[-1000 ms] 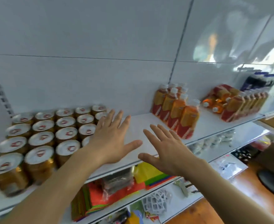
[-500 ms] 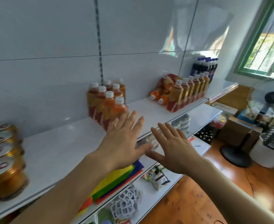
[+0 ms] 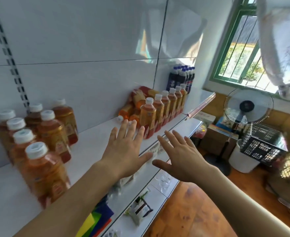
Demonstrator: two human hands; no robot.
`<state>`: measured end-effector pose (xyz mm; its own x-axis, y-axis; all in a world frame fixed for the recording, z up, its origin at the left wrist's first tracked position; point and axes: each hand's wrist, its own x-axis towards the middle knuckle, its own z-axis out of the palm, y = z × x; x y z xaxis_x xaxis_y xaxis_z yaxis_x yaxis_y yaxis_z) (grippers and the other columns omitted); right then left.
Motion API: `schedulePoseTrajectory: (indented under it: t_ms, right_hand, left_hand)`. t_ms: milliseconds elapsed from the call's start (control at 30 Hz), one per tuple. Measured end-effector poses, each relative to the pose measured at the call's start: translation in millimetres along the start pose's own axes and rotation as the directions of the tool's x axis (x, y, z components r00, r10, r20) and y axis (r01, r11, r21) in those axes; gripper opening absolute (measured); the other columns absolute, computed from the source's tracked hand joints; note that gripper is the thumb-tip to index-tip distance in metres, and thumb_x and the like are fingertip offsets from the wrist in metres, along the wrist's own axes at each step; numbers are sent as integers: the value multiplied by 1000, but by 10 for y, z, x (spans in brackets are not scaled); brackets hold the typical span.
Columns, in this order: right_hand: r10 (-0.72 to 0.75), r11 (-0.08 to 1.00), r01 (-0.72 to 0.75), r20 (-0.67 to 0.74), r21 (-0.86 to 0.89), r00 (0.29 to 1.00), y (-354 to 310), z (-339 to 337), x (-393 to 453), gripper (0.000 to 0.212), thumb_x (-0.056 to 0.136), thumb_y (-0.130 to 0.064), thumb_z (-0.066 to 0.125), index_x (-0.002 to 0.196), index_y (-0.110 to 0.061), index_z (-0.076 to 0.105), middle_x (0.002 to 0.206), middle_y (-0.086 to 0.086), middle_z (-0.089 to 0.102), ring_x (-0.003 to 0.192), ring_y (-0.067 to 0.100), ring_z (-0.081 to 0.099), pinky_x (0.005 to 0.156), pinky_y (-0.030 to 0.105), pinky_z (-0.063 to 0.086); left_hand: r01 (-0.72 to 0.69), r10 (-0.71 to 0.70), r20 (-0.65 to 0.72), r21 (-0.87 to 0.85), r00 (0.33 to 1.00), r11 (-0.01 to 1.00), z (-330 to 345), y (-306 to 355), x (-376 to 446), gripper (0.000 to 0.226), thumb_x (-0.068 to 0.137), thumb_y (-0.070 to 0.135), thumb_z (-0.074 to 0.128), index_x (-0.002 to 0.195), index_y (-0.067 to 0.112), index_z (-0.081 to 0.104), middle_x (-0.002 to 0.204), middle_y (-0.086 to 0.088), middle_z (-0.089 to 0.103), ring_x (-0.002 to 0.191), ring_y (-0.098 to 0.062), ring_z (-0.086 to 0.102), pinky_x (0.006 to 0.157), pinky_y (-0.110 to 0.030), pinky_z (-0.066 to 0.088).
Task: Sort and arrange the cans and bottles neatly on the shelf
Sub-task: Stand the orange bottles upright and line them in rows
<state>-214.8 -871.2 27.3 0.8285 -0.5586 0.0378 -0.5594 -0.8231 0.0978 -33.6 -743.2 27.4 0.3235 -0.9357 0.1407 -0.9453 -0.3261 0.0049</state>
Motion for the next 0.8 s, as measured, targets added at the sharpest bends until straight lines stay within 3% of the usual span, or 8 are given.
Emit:
schedulePoseTrajectory:
  t_ms: [100,233,367,533,633,700,800]
  right_hand:
    - [-2,1000,3,-20,31,1000,270,-2,313,98,91,-92,24,168,-39,-6,179,-1,-8,164,25,-12,130,54,-4]
    - [-22,996,30,-99,78,995,681,-17,840,96,93,-88,29,168,-37,-3,179,0,-3,165,27,-8,132,58,6]
    - [-116,988,137,-246,69,962,1099,-63,1504,98,96,-80,47,169,-35,-2,179,0,1,165,29,-5,132,60,8]
    - [-356,932,359,-292,-47,887,1411,-208,2227,117,85,-79,64,168,-35,-5,179,2,0,164,30,-10,131,56,-1]
    - [-471,882,455,-253,-121,845,1466,-197,2520,123,82,-79,69,168,-35,-5,179,3,5,165,31,-7,126,49,-10]
    - [-511,859,496,-253,-123,822,1445,-128,2643,123,81,-76,74,168,-34,-2,177,4,16,165,31,-3,123,46,-11]
    - [-556,826,554,-307,-103,772,1429,-41,2689,114,81,-67,80,165,-28,14,162,3,49,163,29,16,125,40,-10]
  left_hand:
    - [24,-24,-4,-7,1000,1000,8,47,346,98,90,84,9,167,26,-11,176,-7,-17,161,-31,-21,129,-58,2]
    - [96,-103,-87,-77,991,992,23,86,828,95,97,79,29,167,26,-9,177,-6,0,163,-29,-2,130,-54,9]
    - [173,-221,-226,-215,949,961,72,141,1361,101,95,73,48,165,29,-9,173,-9,17,157,-30,22,127,-53,25]
    - [301,-368,-210,-292,906,908,158,259,1824,107,94,64,64,164,33,-10,172,-6,19,153,-29,34,119,-49,40]
    - [354,-416,-139,-330,899,875,265,308,1846,110,95,50,71,163,39,-15,169,-6,25,135,-30,56,103,-48,54]
    - [371,-443,-141,-361,885,856,290,328,1827,108,95,43,73,161,45,-13,165,-5,33,126,-30,62,100,-50,56]
    - [370,-450,-147,-378,881,849,244,359,1793,103,97,39,72,159,47,-9,168,1,31,131,-28,60,106,-49,53]
